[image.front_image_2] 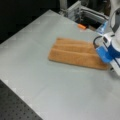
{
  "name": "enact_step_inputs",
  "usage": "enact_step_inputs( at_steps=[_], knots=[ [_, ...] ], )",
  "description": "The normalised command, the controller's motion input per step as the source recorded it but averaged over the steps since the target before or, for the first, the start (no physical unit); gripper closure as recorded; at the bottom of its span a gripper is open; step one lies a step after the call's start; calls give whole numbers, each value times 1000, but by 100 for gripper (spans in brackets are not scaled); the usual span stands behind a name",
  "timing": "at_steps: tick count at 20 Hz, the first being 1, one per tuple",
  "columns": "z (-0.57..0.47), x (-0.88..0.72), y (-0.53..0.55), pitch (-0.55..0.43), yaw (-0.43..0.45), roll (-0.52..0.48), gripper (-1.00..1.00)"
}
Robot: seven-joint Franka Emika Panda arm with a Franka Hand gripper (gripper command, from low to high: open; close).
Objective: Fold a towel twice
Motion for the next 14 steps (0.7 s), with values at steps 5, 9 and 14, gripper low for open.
enact_step_inputs(
  at_steps=[5,9,14],
  knots=[
    [-151,195,179,-28,71,-209,-100],
    [-131,244,162,-27,39,-214,-100],
    [-81,245,169,-9,-11,-214,-100]
  ],
)
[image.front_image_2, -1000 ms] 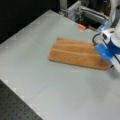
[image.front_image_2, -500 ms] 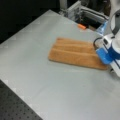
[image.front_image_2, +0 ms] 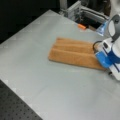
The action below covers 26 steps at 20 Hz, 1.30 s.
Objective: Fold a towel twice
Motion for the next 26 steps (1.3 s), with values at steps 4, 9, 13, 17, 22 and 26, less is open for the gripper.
enact_step_inputs(
  at_steps=[4,9,13,17,22,26],
  knots=[
    [-113,166,148,4,-38,-217,-100],
    [-141,75,96,14,-30,-167,-100],
    [-170,-19,47,21,-12,-81,-100],
    [-175,-100,23,67,5,-10,100],
    [-162,-164,27,134,-33,65,100],
    [-132,-173,21,131,-43,50,100]
  ],
)
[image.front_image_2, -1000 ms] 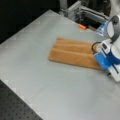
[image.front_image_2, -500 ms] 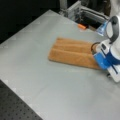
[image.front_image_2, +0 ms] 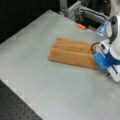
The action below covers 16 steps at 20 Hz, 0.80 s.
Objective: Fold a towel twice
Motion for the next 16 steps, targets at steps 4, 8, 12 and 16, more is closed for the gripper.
enact_step_inputs(
  at_steps=[4,8,12,16],
  knots=[
    [-127,-145,-1,94,-11,10,100],
    [-117,-125,-41,71,-20,-11,100],
    [-91,-110,-74,47,-30,-35,100],
    [-57,-86,-97,30,-29,-42,100]
  ],
)
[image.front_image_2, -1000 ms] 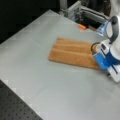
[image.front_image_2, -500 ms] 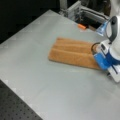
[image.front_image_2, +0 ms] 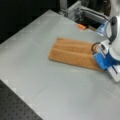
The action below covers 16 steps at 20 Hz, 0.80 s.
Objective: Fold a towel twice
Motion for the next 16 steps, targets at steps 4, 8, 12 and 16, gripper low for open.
enact_step_inputs(
  at_steps=[4,8,12,16],
  knots=[
    [17,-95,-153,63,-8,-45,100],
    [139,-121,-202,147,46,-40,100],
    [494,-169,-336,305,155,-40,100],
    [555,-142,-401,289,169,12,100]
  ],
)
